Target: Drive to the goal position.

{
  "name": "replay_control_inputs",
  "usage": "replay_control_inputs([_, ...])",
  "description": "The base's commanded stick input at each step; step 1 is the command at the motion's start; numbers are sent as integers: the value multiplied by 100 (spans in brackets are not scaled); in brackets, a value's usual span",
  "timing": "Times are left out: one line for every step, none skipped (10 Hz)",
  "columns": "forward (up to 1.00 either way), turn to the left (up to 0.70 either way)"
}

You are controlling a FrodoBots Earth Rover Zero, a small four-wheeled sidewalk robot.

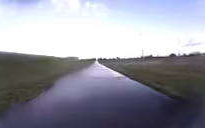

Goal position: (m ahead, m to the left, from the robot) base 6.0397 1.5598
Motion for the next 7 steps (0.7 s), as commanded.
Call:
replay_control_inputs([45,22])
replay_control_inputs([45,19])
replay_control_inputs([45,4])
replay_control_inputs([45,0])
replay_control_inputs([45,0])
replay_control_inputs([45,0])
replay_control_inputs([45,0])
